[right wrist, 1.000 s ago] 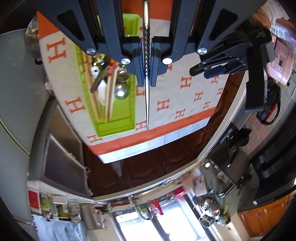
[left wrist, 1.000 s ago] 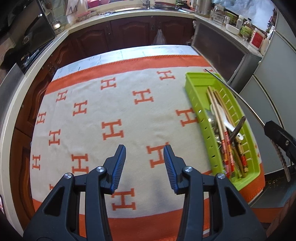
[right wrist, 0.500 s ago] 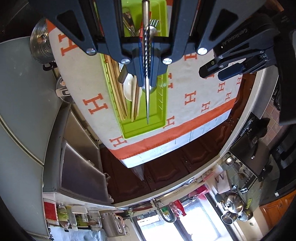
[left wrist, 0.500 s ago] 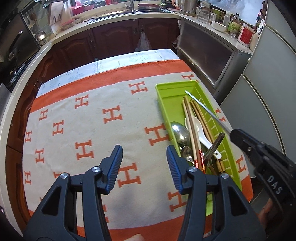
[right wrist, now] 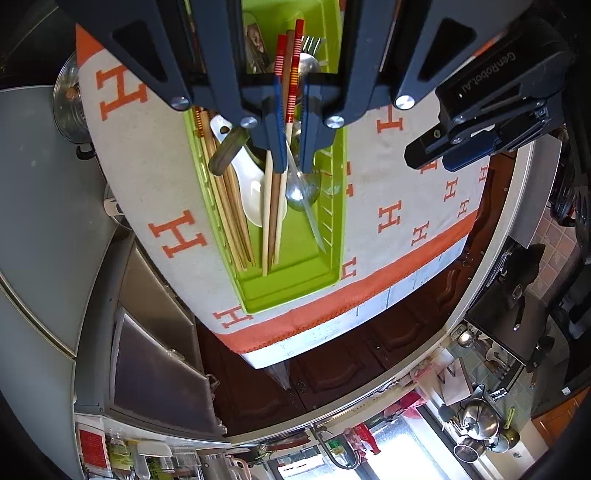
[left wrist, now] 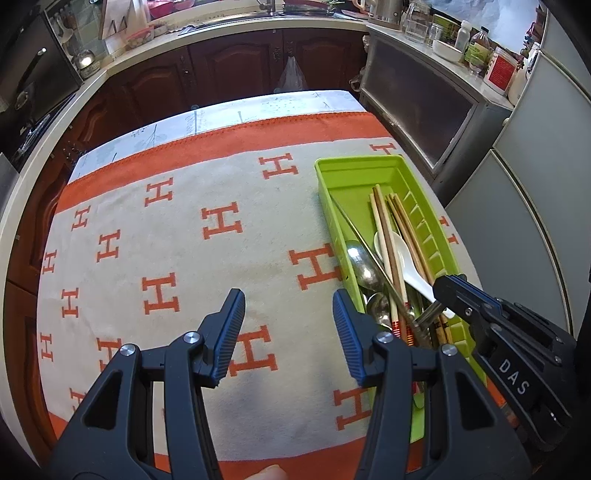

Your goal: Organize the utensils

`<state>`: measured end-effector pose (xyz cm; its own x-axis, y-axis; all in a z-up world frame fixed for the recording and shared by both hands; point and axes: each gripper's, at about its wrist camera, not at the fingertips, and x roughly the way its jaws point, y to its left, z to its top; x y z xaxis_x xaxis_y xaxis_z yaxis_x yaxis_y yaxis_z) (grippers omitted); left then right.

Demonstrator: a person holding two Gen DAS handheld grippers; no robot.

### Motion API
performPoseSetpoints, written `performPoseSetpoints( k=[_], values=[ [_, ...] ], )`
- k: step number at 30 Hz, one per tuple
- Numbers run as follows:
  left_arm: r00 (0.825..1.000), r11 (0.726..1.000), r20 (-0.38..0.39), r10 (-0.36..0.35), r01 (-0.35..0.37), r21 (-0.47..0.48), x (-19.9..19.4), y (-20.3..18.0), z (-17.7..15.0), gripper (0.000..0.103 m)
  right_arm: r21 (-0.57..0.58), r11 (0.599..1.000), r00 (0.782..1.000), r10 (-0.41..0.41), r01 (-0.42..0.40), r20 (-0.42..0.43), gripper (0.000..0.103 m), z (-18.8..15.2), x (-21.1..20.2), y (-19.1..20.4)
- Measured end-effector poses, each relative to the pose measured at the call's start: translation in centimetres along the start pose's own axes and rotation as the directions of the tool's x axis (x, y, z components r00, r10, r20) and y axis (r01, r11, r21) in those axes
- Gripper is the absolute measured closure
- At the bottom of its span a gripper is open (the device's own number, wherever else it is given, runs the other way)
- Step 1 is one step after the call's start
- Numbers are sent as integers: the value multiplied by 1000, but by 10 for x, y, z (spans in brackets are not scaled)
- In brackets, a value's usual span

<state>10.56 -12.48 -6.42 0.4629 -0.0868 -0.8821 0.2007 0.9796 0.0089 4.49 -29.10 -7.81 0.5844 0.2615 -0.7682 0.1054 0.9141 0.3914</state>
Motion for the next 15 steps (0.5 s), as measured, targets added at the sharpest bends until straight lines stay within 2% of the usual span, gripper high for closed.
performPoseSetpoints(
  k=[15],
  values=[
    [1000,1000,24,16,-15,-1,-16,11,-20,57,-29,999,999,20,-20,-25,96,-15,-8,11]
  ],
)
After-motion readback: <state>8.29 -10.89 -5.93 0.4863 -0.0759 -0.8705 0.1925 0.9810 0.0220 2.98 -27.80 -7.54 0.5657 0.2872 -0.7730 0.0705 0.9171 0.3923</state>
